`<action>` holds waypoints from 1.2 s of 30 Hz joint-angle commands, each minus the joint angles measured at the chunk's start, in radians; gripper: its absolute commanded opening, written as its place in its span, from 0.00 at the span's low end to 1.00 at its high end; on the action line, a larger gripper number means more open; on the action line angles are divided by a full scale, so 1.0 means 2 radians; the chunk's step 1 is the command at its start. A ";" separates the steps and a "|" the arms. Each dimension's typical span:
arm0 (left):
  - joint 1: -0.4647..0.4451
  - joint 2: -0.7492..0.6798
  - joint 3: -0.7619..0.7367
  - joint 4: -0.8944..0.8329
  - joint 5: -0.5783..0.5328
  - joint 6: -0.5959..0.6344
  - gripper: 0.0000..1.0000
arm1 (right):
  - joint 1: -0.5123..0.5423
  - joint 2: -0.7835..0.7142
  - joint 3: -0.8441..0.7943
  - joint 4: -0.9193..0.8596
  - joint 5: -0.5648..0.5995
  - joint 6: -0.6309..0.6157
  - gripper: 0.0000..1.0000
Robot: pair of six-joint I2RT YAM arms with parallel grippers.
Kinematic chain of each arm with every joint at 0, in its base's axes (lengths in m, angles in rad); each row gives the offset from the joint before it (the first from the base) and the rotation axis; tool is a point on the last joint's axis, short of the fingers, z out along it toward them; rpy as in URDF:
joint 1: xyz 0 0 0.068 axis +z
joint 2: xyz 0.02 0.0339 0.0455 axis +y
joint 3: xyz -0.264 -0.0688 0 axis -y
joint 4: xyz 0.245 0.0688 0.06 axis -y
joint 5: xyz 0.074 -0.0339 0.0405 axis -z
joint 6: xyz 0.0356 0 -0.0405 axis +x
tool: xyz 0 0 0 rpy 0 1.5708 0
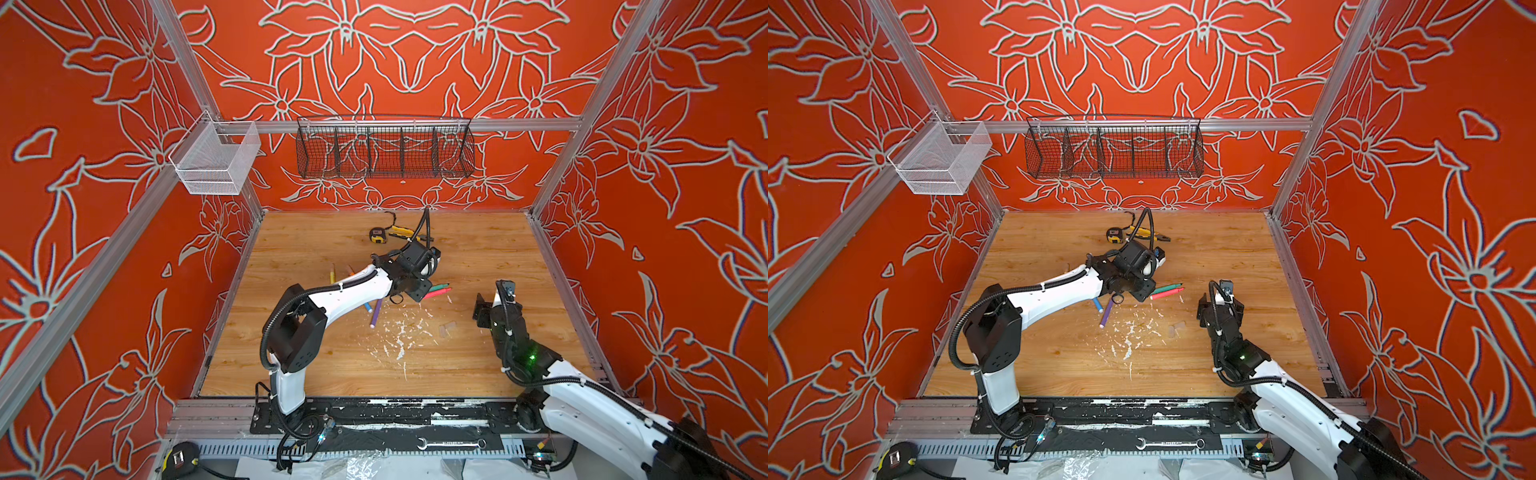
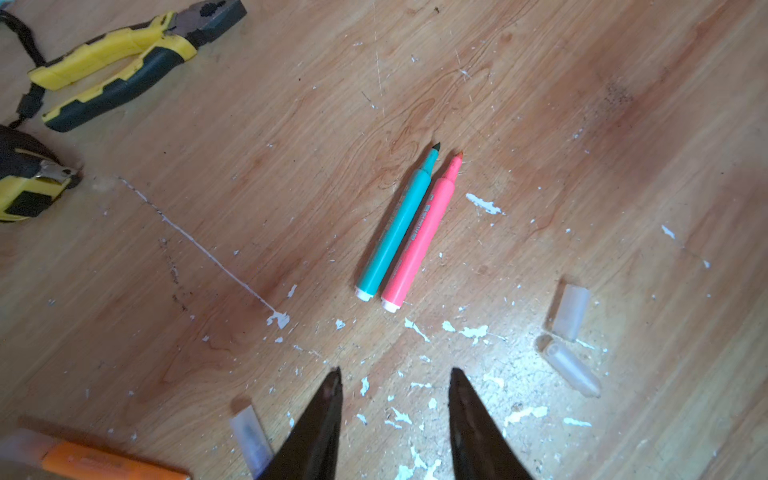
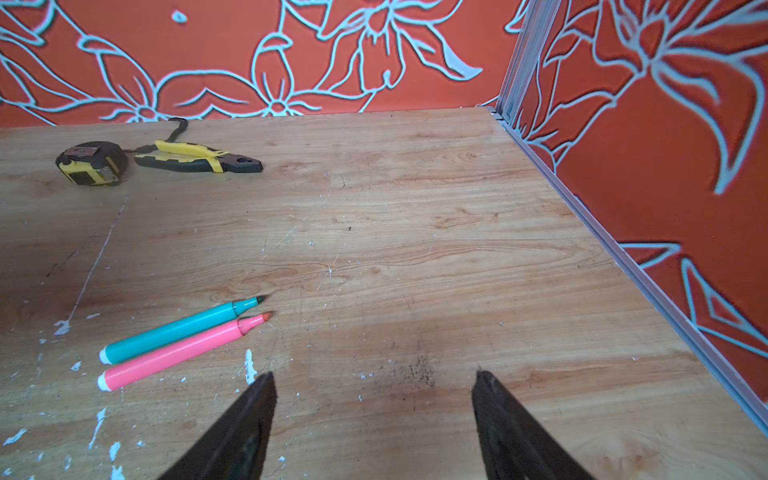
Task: Insert the pens into the pen caps
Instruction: 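Release the blue marker and move the left gripper toward the pink marker, then lower the left gripper and grasp the pink marker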
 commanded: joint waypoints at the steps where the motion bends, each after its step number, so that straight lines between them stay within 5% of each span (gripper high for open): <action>1: 0.001 0.031 0.019 0.019 -0.002 0.015 0.42 | -0.003 -0.002 0.010 -0.001 0.011 0.005 0.76; 8: 0.001 0.128 0.119 -0.040 0.001 0.019 0.39 | -0.003 0.005 0.013 -0.001 0.011 0.005 0.76; 36: -0.001 0.222 0.213 -0.127 0.014 0.040 0.30 | -0.003 0.002 0.012 -0.001 0.008 0.004 0.76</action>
